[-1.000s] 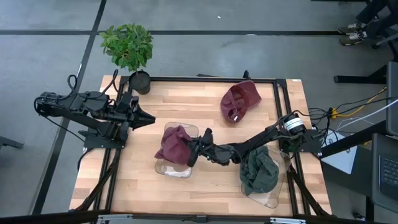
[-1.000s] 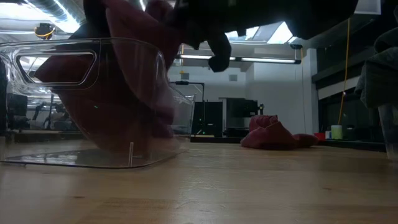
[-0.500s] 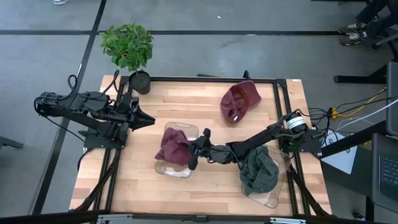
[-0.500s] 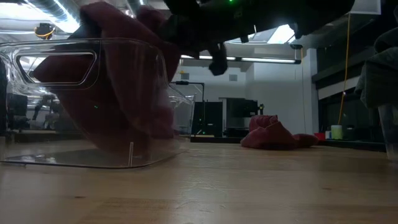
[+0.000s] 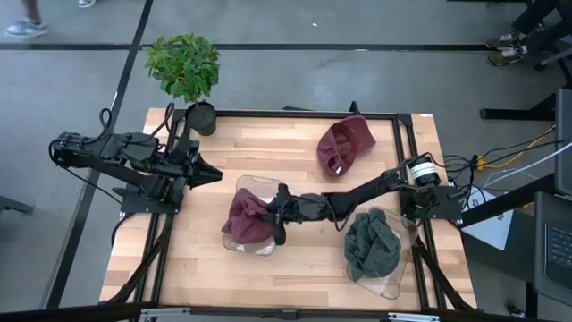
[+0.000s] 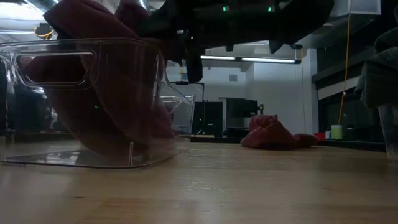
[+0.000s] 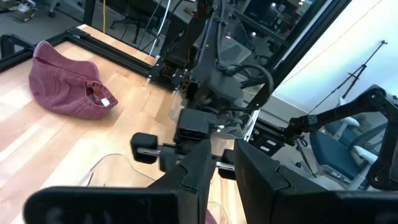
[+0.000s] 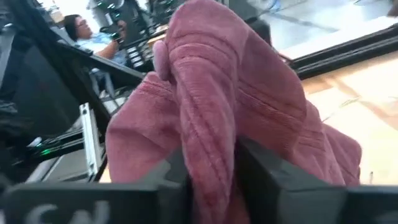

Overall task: Pick & Place hat
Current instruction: Put the left red cap into the left transparent bin

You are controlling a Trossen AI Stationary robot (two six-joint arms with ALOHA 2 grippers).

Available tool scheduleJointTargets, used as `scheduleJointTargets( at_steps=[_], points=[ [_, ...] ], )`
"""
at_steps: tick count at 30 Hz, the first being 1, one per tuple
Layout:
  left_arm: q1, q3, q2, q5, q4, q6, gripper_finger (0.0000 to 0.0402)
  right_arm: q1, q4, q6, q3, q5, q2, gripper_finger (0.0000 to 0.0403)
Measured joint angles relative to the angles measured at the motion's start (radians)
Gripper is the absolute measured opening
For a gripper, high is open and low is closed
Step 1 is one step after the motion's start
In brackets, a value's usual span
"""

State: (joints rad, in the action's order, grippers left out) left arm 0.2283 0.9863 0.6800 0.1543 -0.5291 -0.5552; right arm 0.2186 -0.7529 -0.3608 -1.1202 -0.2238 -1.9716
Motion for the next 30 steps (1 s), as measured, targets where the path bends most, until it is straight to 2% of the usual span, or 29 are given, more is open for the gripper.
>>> scheduleJointTargets(
  at_steps=[6,9,12,14,18,22,30],
  points=[
    [0.0,0.0,0.0,-0.027,0.0,0.005,0.0065,-0.071,0.022,-0.027,0.0,0.152,0.0,0.0193],
    [0.0,0.0,0.0,-0.047,0.0,0.027,0.0065,-0.107,0.069,-0.023,-0.019,0.276,0.0,0.0242],
    [0.0,0.0,0.0,-0.075,0.001,0.053,0.0065,-0.141,0.169,-0.029,-0.077,0.456,0.003,0.028],
    [0.0,0.0,0.008,-0.104,0.001,0.072,0.0065,-0.153,0.292,-0.032,-0.142,0.504,0.004,0.0293],
    [0.0,0.0,0.044,-0.191,0.001,0.106,0.0065,-0.158,0.679,0.104,-0.333,0.505,0.004,0.0296],
    [0.0,0.0,0.087,-0.247,0.002,0.147,0.0065,-0.158,1.086,0.257,-0.54,0.397,0.004,0.0287],
    [0.0,0.0,0.177,-0.247,0.002,0.29,0.0065,-0.189,1.509,0.396,-0.87,0.381,0.005,0.0279]
  ],
)
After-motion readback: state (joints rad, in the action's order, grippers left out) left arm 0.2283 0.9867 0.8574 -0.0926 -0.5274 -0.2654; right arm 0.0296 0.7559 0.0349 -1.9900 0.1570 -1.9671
